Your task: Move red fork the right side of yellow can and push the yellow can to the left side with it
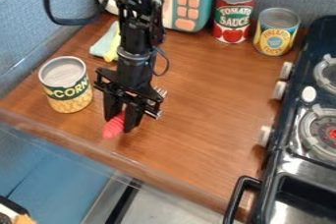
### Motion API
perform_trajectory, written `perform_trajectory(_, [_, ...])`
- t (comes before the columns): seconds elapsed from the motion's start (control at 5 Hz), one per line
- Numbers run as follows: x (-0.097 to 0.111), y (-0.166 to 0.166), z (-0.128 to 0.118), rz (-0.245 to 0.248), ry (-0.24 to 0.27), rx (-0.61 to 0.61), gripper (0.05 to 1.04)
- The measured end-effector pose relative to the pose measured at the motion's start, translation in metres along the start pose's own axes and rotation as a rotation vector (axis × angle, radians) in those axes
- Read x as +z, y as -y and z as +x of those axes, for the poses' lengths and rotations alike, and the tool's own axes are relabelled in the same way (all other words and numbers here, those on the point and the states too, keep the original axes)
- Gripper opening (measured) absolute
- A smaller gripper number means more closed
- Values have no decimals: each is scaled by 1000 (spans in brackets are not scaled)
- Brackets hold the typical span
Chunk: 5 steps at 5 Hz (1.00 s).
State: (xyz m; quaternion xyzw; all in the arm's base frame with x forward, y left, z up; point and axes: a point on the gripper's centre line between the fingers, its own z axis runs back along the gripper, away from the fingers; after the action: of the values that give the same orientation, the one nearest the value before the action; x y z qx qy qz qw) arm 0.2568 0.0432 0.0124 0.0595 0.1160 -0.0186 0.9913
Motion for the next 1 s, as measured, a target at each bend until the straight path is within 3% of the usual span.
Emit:
perform_trajectory(0.2, [-8, 1, 9, -6, -17, 39, 410])
perform_trajectory(0.4, [-11, 5, 15, 2, -22, 49, 489])
perform_trajectory(0.6, [-12, 5, 11, 3, -4, 51, 696])
perform_trajectory(0.8, [-10, 6, 3, 2, 77, 92, 927])
perform_trajectory(1.0, [12, 6, -1, 1, 177, 83, 1007])
